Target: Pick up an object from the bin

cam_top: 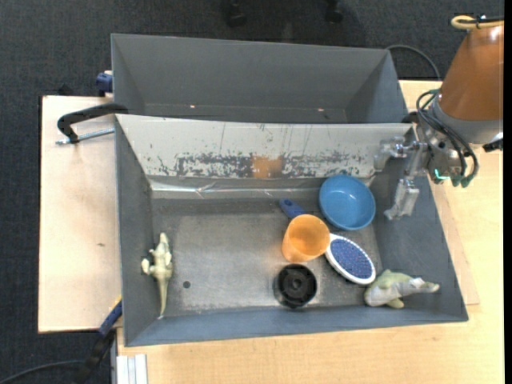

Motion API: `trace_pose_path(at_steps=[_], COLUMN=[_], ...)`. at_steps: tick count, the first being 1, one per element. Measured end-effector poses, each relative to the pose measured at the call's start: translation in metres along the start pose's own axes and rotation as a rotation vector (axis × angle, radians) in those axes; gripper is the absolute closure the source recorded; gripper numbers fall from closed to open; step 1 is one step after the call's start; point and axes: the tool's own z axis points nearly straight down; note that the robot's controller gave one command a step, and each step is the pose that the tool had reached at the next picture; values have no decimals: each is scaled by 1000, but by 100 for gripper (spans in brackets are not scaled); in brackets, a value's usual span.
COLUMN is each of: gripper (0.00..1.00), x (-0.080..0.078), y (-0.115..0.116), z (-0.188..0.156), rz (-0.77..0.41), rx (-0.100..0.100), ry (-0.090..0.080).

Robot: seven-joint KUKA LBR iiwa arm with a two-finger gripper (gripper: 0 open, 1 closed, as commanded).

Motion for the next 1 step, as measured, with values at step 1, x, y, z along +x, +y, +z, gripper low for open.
trace_pose_path(at_steps=[1], gripper=[0], x=[23], y=[42], z=[124], rz=[-119], rx=[0], ry=[-1])
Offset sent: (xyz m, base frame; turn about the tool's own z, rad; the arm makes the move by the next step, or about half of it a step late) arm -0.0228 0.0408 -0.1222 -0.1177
